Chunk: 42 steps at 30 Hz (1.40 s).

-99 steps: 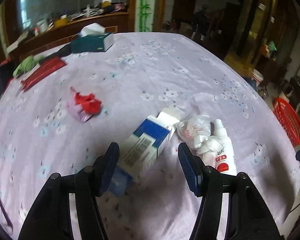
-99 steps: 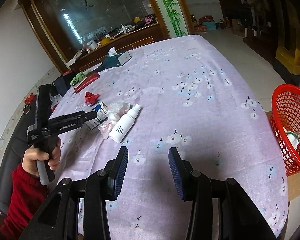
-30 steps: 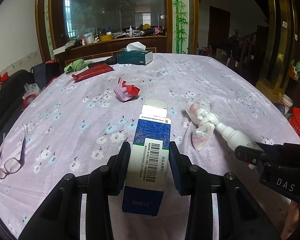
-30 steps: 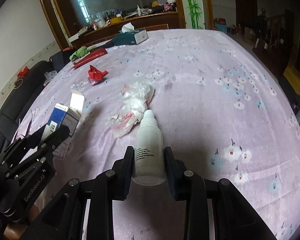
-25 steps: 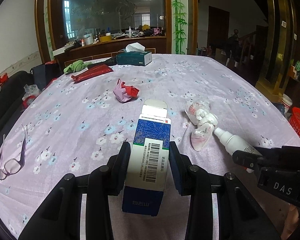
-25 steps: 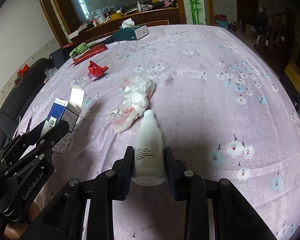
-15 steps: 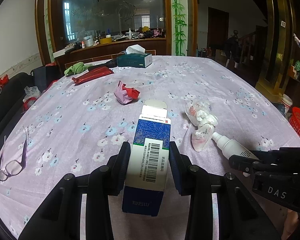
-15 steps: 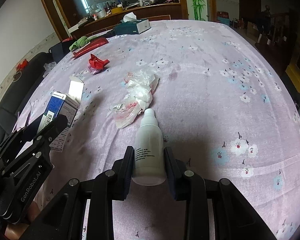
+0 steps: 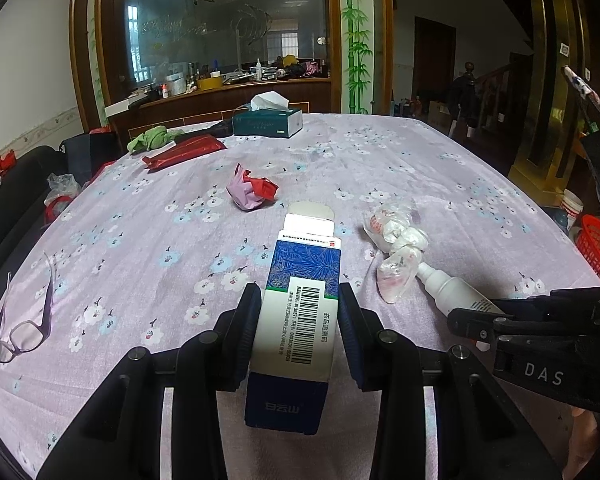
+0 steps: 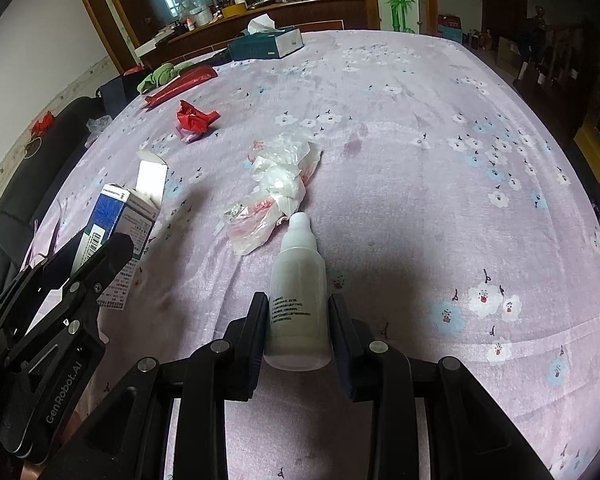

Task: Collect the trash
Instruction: 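Hold the medicine box and spray bottle above the table with both tools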

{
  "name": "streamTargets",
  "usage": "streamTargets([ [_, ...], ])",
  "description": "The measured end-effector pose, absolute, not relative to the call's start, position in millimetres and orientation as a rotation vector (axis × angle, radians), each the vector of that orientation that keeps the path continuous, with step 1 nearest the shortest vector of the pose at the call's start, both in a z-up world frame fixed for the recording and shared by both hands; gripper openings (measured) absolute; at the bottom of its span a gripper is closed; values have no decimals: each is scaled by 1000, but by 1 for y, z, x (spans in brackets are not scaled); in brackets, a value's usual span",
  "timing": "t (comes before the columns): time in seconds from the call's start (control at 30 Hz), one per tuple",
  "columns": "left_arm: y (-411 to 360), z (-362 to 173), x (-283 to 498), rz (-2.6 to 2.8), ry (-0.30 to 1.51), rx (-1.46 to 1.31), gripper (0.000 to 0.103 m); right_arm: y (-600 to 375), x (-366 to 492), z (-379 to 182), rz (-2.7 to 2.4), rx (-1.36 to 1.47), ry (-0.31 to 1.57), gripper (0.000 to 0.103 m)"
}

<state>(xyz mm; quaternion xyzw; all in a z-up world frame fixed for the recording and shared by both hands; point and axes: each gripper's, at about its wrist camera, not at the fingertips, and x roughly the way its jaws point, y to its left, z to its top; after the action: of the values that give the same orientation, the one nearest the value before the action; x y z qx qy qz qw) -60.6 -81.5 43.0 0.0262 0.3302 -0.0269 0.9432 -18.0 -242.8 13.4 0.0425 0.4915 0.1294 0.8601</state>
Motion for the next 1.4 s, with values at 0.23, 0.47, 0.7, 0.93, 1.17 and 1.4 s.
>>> streamTargets([
  [0.23, -81, 43, -61, -55, 671, 54, 37, -242, -20, 17, 276, 78, 1027, 34],
  [0.47, -82, 45, -61, -57, 670, 52, 37, -241, -13, 16, 273, 79, 1036, 34],
  [0.7, -82, 44, -61, -57, 670, 53, 37, -240, -10, 13, 277, 90, 1050, 34],
  [0.93, -81, 44, -61, -60, 673, 46, 37, -238, -8, 12, 277, 86, 1053, 34],
  [1.17, -92, 46, -59, -68, 685, 38, 37, -236, -7, 11, 277, 78, 1051, 34],
  [1.4, -95, 44, -57, -69, 691, 33, 37, -237, -9, 11, 279, 87, 1041, 34],
])
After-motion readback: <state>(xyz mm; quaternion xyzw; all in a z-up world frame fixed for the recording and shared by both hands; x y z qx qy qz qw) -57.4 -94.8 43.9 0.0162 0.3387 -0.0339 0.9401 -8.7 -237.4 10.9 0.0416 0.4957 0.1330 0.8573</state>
